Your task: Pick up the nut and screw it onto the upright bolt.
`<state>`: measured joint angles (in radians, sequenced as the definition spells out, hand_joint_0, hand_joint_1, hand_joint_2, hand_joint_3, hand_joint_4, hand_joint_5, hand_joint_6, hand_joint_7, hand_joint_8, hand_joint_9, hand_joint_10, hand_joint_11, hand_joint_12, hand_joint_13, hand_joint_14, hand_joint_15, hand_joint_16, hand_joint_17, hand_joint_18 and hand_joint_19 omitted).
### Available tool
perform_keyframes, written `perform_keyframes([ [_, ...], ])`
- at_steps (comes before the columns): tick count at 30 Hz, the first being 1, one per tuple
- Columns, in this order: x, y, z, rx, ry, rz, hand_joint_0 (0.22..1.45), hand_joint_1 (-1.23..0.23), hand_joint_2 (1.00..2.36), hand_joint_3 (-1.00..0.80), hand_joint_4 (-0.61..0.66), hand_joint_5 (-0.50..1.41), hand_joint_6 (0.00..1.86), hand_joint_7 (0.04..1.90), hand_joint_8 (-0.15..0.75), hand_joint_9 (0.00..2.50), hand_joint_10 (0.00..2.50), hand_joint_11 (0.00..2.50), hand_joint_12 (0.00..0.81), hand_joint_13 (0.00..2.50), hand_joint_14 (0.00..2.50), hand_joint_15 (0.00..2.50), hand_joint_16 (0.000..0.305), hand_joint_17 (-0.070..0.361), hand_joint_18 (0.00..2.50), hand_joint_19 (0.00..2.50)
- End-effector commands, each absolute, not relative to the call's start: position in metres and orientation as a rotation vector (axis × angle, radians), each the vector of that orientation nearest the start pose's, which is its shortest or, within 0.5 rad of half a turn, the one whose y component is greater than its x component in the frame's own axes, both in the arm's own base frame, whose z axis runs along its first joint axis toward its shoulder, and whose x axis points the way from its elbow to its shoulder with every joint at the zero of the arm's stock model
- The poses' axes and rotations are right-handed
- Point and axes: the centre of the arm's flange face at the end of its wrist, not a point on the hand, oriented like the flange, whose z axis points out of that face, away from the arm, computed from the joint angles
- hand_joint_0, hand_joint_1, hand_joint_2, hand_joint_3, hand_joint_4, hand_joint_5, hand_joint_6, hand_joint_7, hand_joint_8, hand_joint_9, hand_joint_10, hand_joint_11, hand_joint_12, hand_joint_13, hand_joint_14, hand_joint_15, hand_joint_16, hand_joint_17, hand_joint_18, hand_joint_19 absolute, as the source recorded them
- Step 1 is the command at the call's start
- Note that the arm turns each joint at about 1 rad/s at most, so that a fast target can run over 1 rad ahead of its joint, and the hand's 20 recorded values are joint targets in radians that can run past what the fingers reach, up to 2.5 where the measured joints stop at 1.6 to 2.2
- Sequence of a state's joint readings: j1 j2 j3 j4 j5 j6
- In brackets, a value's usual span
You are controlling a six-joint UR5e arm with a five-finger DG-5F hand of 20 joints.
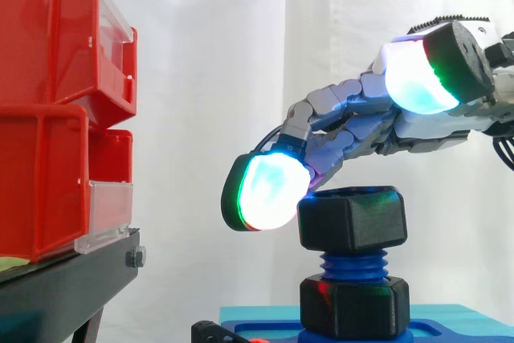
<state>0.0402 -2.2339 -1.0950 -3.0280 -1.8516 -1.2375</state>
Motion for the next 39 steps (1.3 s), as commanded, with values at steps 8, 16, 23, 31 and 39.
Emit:
perform_keyframes([
  [8,0.736,-0.088,0.317,0.022,1.672,0.495,0.49,-0.12,1.0,-0.5,0.27,-0.13,0.5,1.02,0.278,0.49,0.0,0.0,0.296,0.13,0.0,0.0,0.035,0.078,0.0,0.0],
  [16,0.734,-0.098,0.317,0.013,1.671,0.482,0.5,-0.14,1.0,-0.5,0.26,-0.1,0.5,1.19,0.282,0.55,0.0,0.0,0.285,0.18,0.0,0.0,0.032,0.072,0.0,0.0],
  [23,0.733,-0.109,0.317,0.019,1.669,0.465,0.51,-0.18,1.0,-0.5,0.25,-0.05,0.5,1.32,0.288,0.64,0.0,0.0,0.269,0.25,0.0,0.0,0.028,0.064,0.0,0.0],
  [31,0.731,-0.12,0.318,0.009,1.663,0.468,0.51,-0.2,1.0,-0.5,0.24,-0.02,0.54,1.34,0.295,0.75,0.0,0.0,0.25,0.33,0.0,0.0,0.025,0.056,0.0,0.0],
  [39,0.74,-0.121,0.343,-0.022,1.596,0.473,0.48,-0.14,1.0,-0.5,0.21,-0.18,0.5,0.82,0.255,0.5,0.0,0.0,0.303,0.19,0.0,0.0,0.033,0.075,0.0,0.0],
])
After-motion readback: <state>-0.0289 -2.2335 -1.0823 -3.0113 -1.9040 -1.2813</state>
